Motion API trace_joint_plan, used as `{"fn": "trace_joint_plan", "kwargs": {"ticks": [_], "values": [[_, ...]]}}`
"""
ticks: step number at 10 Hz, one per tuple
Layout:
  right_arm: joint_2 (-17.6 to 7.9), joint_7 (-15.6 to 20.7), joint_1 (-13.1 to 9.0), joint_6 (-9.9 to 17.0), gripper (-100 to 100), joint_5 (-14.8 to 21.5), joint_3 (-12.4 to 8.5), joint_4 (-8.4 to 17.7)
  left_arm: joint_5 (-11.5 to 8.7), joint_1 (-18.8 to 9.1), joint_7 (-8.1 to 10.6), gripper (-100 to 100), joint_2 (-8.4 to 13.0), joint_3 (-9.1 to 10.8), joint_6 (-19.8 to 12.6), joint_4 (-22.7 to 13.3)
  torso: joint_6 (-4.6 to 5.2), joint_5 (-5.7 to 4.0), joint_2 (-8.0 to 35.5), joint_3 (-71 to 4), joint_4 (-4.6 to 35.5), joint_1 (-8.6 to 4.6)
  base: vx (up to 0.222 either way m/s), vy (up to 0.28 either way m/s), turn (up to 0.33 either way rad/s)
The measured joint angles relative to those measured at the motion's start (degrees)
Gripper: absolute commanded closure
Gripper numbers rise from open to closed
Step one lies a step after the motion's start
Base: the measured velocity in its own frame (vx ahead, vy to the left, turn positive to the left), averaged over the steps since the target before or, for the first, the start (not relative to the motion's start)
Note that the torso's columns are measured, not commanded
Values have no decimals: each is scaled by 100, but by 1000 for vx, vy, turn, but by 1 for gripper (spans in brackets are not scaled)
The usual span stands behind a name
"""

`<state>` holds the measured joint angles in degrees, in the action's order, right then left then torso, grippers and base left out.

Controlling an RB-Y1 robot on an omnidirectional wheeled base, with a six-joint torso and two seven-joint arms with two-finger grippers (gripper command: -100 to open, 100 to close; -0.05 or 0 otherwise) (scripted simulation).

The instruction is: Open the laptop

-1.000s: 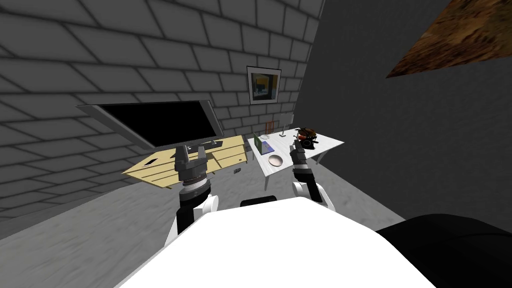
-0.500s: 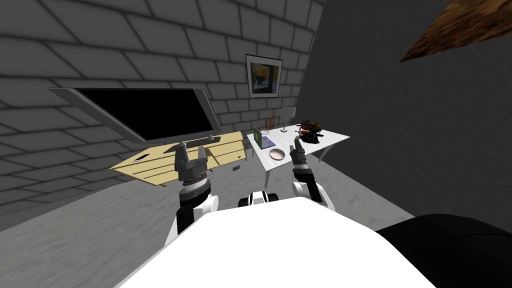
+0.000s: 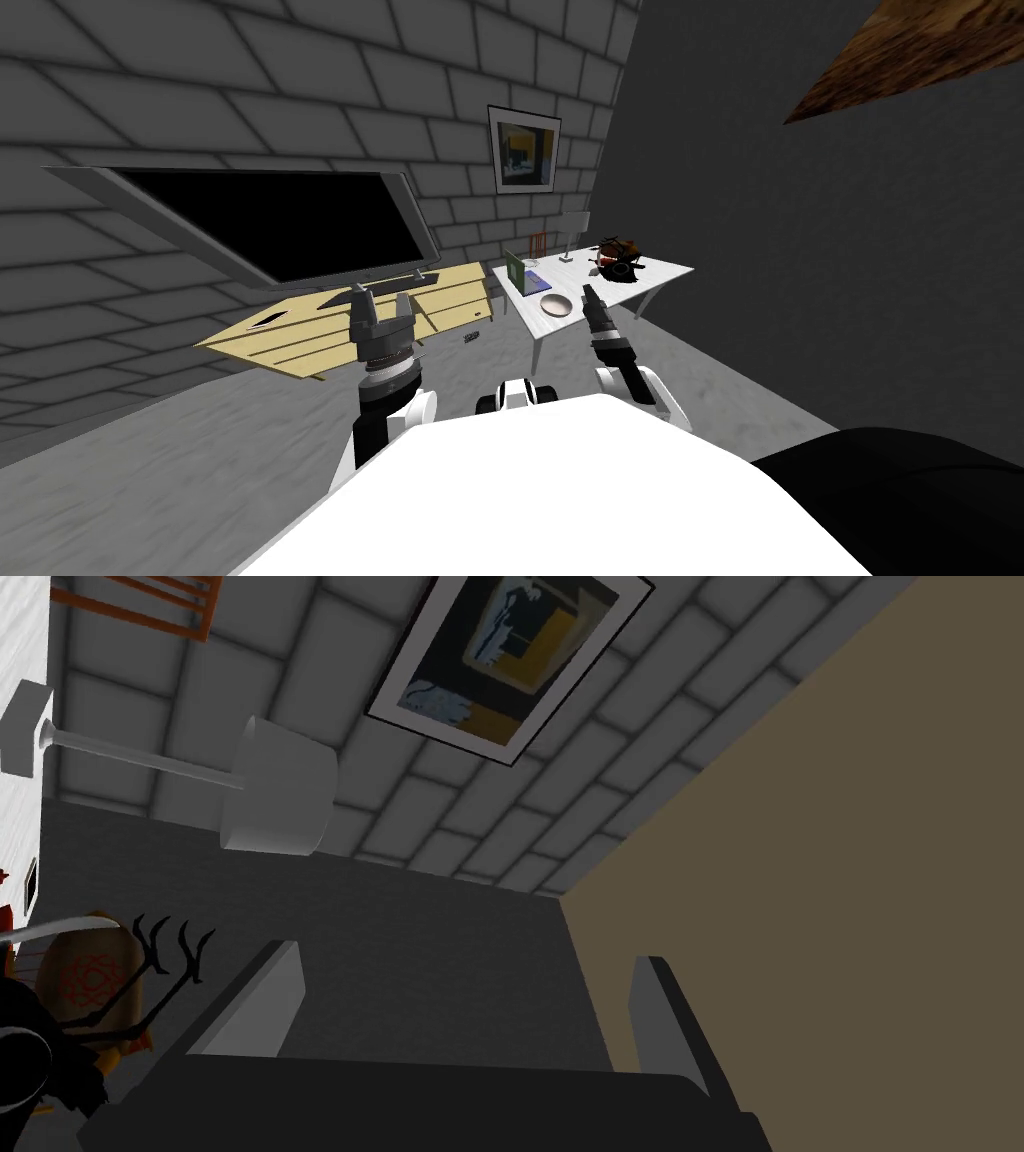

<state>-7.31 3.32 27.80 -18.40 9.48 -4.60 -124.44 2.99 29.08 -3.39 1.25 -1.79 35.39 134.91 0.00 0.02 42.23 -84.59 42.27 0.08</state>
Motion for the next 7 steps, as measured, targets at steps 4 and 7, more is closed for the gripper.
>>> {"fn": "trace_joint_plan", "kwargs": {"ticks": [4,7], "values": [[-599,342,184,358,-100,535,-257,178,0,0,0,0,0,0,0,0,0,-2,3,1,2,-8,21,133,-110],[-1041,612,398,646,-100,973,-519,327,0,0,0,0,0,0,0,0,0,-1,7,3,2,-5,16,153,-109]]}}
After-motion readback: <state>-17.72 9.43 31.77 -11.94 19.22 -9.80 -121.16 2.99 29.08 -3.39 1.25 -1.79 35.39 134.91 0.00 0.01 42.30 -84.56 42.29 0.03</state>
